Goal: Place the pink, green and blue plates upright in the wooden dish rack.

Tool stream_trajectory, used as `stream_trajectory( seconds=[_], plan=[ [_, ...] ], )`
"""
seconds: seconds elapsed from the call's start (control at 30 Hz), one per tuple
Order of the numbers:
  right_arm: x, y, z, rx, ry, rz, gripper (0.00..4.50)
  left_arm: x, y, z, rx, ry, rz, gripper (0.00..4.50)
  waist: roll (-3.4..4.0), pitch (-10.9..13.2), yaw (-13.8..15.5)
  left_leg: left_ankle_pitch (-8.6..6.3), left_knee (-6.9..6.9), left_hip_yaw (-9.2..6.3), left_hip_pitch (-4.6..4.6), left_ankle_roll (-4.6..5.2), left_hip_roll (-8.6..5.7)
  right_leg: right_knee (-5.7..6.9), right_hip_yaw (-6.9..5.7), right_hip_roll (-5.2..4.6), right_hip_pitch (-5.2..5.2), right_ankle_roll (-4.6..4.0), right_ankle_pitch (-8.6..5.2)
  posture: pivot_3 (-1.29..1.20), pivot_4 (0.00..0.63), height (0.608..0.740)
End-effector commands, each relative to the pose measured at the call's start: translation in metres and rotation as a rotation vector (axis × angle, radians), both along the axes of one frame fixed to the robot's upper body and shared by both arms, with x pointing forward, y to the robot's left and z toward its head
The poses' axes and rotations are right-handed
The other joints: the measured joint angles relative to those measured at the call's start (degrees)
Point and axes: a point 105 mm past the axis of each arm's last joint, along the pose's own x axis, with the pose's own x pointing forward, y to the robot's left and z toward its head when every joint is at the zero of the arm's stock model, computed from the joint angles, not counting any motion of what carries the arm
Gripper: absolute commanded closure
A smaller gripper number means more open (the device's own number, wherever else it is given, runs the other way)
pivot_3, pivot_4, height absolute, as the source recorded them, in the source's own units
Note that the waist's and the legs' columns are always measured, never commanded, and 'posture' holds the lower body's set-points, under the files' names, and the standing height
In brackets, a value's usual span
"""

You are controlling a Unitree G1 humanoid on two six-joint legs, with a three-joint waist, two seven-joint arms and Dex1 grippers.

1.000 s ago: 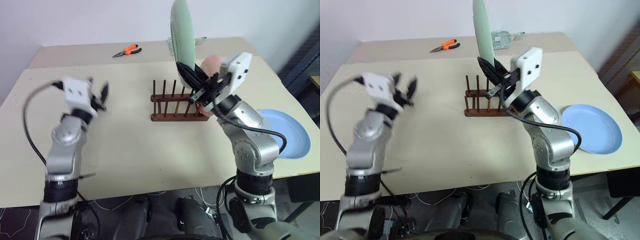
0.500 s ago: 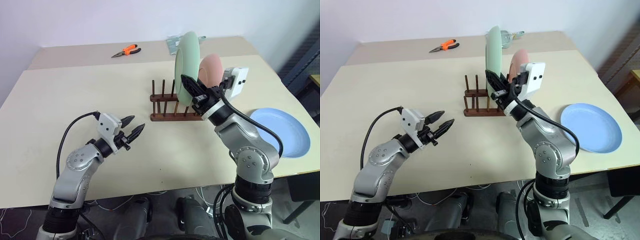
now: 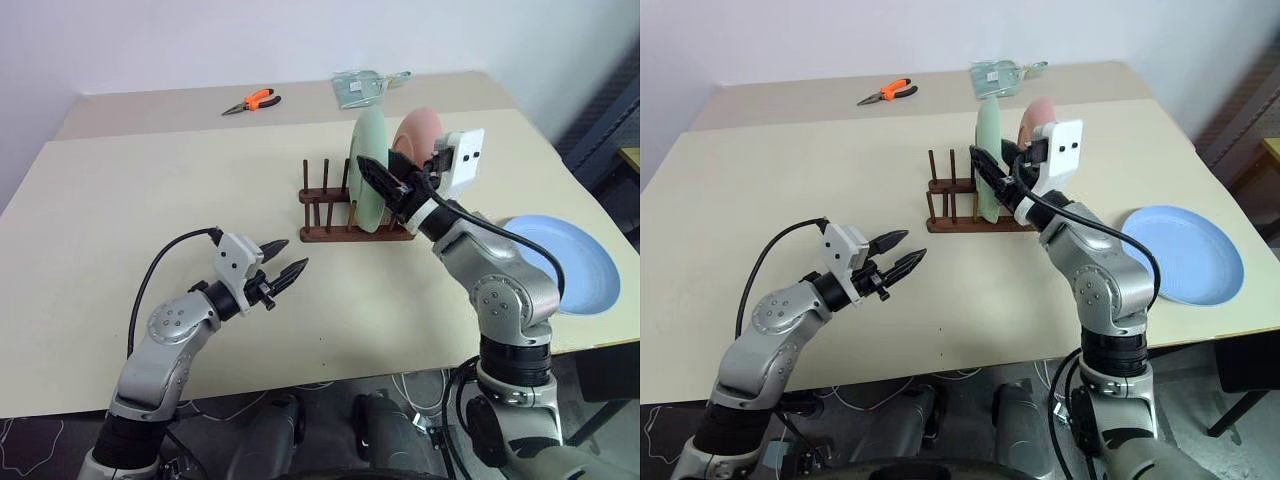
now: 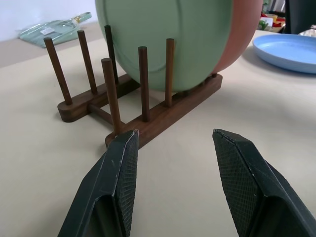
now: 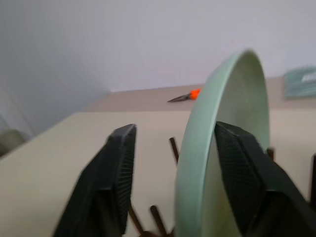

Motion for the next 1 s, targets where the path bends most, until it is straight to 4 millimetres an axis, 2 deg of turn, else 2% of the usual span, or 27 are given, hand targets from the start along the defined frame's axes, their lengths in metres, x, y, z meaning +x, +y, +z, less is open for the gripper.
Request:
stream_trajectory(
  seconds=[0.03, 0.13, 0.23, 0.33, 0.37, 0.53, 0.57, 0.63, 0.77, 0.87, 1.0],
  plan=[
    [-0.02, 0.003, 0.032, -0.127, -0.203, 0.047, 2.01, -0.003, -0.006, 0.012, -0.006, -0.054, -0.022, 2.05, 0.02, 0.02, 0.06, 0.0, 0.0, 0.0, 0.0, 0.0, 0.0, -0.01, -0.01, -0.01, 0.0, 0.0, 0.0, 0.0, 0.15, 0.72],
    [-0.035, -0.008, 0.044, -0.247, -0.298, 0.061, 2.01, -0.001, -0.005, 0.012, -0.002, -0.056, -0.024, 2.05, 0.1, 0.07, 0.25, 0.0, 0.01, 0.0, -0.02, 0.01, 0.0, -0.03, -0.01, -0.02, 0.01, 0.0, -0.01, 0.0, 0.15, 0.72],
    [-0.043, -0.024, 0.051, -0.292, -0.32, 0.053, 2.01, 0.001, -0.005, 0.012, 0.003, -0.06, -0.031, 2.05, 0.11, 0.09, 0.34, -0.02, 0.04, 0.0, -0.06, 0.03, 0.0, -0.08, -0.04, -0.05, 0.04, 0.01, -0.02, 0.0, 0.15, 0.72],
    [-0.05, -0.077, 0.05, -0.353, -0.248, -0.058, 2.01, 0.003, -0.01, 0.012, 0.009, -0.06, -0.07, 2.05, 0.1, 0.09, 0.85, -0.03, 0.06, -0.03, -0.08, 0.04, 0.01, -0.16, -0.07, -0.07, 0.11, 0.0, -0.03, 0.0, 0.15, 0.72],
    [-0.055, -0.09, 0.046, -0.385, -0.223, -0.079, 2.01, 0.004, -0.013, 0.012, 0.003, -0.053, -0.085, 2.05, 0.1, 0.09, 1.15, -0.04, 0.09, -0.09, -0.08, 0.07, 0.0, -0.29, -0.17, -0.09, 0.23, 0.01, -0.05, 0.0, 0.15, 0.72],
    [-0.067, -0.1, 0.029, -0.397, -0.156, -0.103, 2.01, 0.005, -0.025, 0.007, 0.014, -0.049, -0.151, 2.05, 0.21, 0.1, 1.23, -0.14, 0.08, 0.12, -0.1, 0.25, 0.04, -0.6, -0.09, -0.1, 0.26, 0.03, -0.02, 0.0, 0.15, 0.72],
    [-0.068, -0.106, 0.021, -0.407, -0.115, -0.119, 2.01, 0.006, -0.027, 0.008, 0.011, -0.051, -0.157, 2.05, 0.22, 0.11, 1.25, -0.14, 0.08, 0.13, -0.1, 0.25, 0.05, -0.59, -0.08, -0.1, 0.25, 0.03, -0.02, 0.0, 0.15, 0.72],
    [-0.069, -0.124, 0.001, -0.474, -0.02, -0.178, 1.47, 0.006, -0.03, 0.01, 0.004, -0.053, -0.177, 2.05, 0.2, 0.11, 1.79, -0.14, 0.08, 0.09, -0.1, 0.25, 0.09, -0.61, -0.11, -0.1, 0.28, 0.02, -0.03, 0.0, 0.15, 0.72],
    [-0.073, -0.156, -0.043, -0.655, 0.128, -0.299, 0.05, 0.003, -0.036, 0.009, 0.006, -0.053, -0.213, 2.05, 0.22, 0.11, 2.03, -0.17, 0.13, 0.09, -0.16, 0.3, 0.08, -0.75, -0.15, -0.12, 0.34, 0.02, -0.03, 0.0, 0.15, 0.72],
    [-0.073, -0.177, -0.079, -0.762, 0.229, -0.382, 0.05, 0.003, -0.039, 0.007, 0.012, -0.054, -0.222, 2.05, 0.25, 0.09, 1.77, -0.19, 0.16, 0.21, -0.13, 0.33, 0.06, -0.75, -0.1, -0.12, 0.33, 0.07, 0.0, 0.0, 0.15, 0.72],
    [-0.071, -0.204, -0.114, -0.851, 0.331, -0.506, 0.05, 0.003, -0.041, 0.006, 0.01, -0.059, -0.224, 2.05, 0.28, 0.09, 1.79, -0.19, 0.16, 0.21, -0.08, 0.32, 0.08, -0.71, -0.1, -0.11, 0.34, 0.06, 0.0, 0.0, 0.15, 0.72]
  ],
)
